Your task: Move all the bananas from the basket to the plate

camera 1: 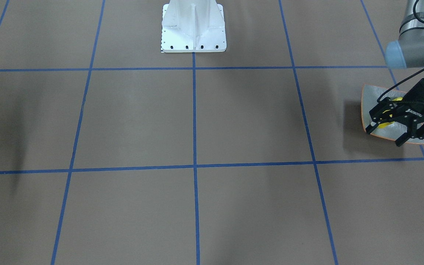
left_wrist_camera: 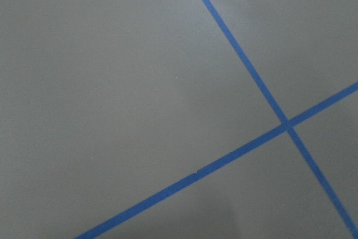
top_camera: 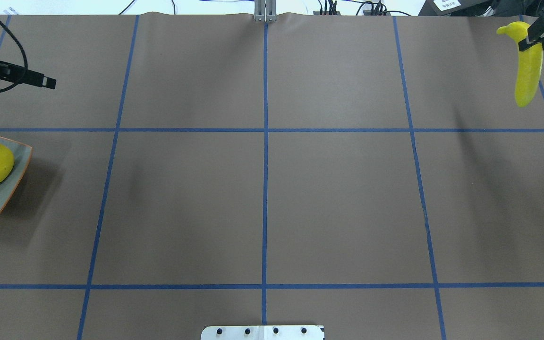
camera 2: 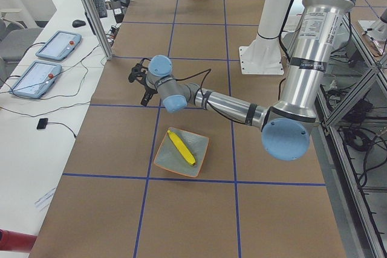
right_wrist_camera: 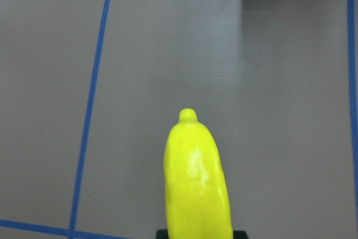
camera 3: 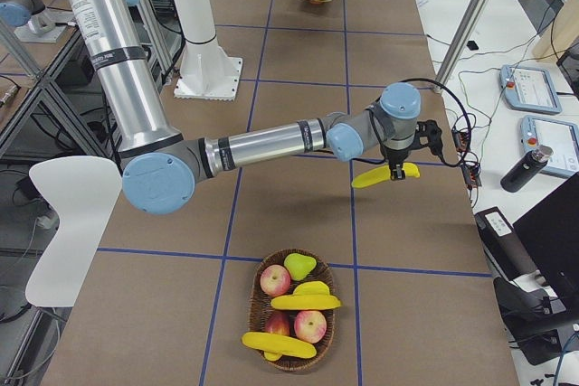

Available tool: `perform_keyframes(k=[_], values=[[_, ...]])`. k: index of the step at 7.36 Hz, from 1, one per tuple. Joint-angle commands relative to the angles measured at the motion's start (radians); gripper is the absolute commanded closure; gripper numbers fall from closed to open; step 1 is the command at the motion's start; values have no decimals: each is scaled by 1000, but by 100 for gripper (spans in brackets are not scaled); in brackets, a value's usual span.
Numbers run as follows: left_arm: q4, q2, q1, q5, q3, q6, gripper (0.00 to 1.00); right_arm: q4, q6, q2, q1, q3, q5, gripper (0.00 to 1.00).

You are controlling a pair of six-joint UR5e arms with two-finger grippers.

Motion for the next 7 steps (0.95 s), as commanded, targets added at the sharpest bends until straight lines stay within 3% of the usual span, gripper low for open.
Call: perform_keyframes(k=[1,4,7], values=[[-2,-167,79,2,-4,-230,0,0,255,35,-70,97,-1,100],[-86,-353,224,14,1,-401,0,2,573,109,-190,194,-82,100],[-85,-477,355,205,1,-571,0,2,841,205,-371,274,-249,100]])
